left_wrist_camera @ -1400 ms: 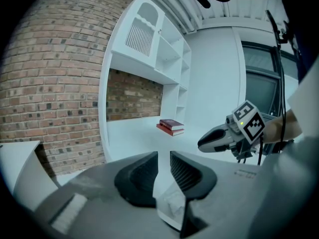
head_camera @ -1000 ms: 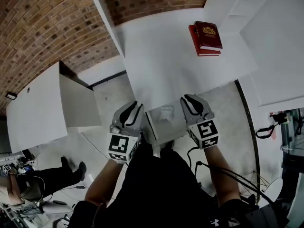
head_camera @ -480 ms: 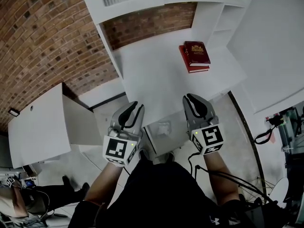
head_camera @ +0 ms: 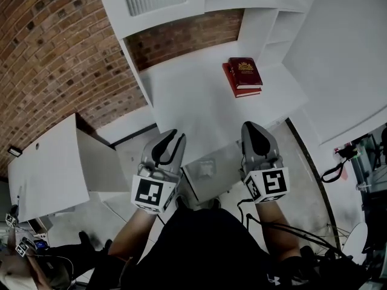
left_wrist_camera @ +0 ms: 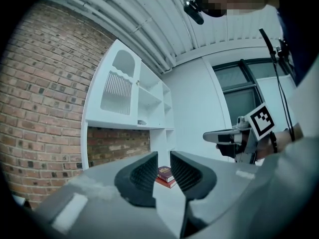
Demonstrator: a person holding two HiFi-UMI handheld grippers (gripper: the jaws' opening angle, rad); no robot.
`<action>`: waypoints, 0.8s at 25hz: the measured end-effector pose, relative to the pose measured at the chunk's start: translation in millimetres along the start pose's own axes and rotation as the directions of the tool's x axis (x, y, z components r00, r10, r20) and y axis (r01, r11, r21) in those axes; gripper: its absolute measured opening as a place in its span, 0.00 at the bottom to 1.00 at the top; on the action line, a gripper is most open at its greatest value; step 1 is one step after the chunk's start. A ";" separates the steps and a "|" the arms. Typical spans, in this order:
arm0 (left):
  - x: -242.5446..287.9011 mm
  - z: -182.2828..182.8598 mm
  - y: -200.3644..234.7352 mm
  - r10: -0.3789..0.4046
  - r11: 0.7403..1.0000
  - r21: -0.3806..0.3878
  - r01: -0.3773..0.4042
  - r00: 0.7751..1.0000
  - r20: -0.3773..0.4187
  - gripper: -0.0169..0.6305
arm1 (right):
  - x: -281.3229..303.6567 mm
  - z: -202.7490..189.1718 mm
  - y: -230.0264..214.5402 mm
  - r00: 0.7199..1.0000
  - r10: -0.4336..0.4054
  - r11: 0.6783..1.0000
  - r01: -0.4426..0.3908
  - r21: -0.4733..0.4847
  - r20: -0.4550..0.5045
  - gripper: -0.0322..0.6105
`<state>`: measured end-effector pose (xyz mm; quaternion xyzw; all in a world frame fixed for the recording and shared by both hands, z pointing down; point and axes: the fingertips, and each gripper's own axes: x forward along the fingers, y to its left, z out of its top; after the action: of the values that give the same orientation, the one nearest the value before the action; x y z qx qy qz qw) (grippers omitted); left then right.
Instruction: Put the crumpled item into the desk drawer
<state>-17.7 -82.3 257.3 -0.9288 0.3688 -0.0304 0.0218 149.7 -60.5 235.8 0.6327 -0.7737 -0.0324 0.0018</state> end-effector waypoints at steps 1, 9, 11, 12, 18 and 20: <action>0.6 0.5 1.4 0.001 1.000 0.004 0.000 1.000 -0.008 0.16 | 1.6 0.7 -0.1 1.000 -0.001 1.000 0.002 -0.002 0.005 0.05; 5.9 -14.3 16.9 0.004 1.000 -0.022 -0.005 0.999 -0.036 0.16 | 16.1 -21.2 -0.1 0.999 -0.011 1.000 0.010 -0.012 -0.050 0.05; 6.4 -20.2 20.1 0.010 0.999 -0.040 -0.012 0.999 -0.052 0.16 | 18.4 -21.5 0.6 0.999 -0.005 1.000 0.005 -0.017 -0.043 0.05; 7.0 -21.8 21.4 0.011 0.999 -0.041 -0.013 0.999 -0.051 0.16 | 19.4 -21.1 0.8 0.999 -0.002 1.000 0.002 -0.019 -0.040 0.05; 11.4 -24.5 24.9 0.007 0.999 -0.050 -0.009 0.999 -0.032 0.16 | 23.7 -19.1 2.8 1.000 0.008 1.000 -0.008 -0.024 -0.030 0.05; 12.8 -25.3 25.0 0.001 0.999 -0.049 -0.003 0.999 -0.034 0.16 | 24.5 -19.2 2.8 1.000 0.010 1.000 -0.011 -0.017 -0.027 0.05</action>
<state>-27.3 -109.7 281.4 -0.9280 0.3707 -0.0370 -0.0069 143.0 -84.9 254.2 0.6290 -0.7766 -0.0305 0.0179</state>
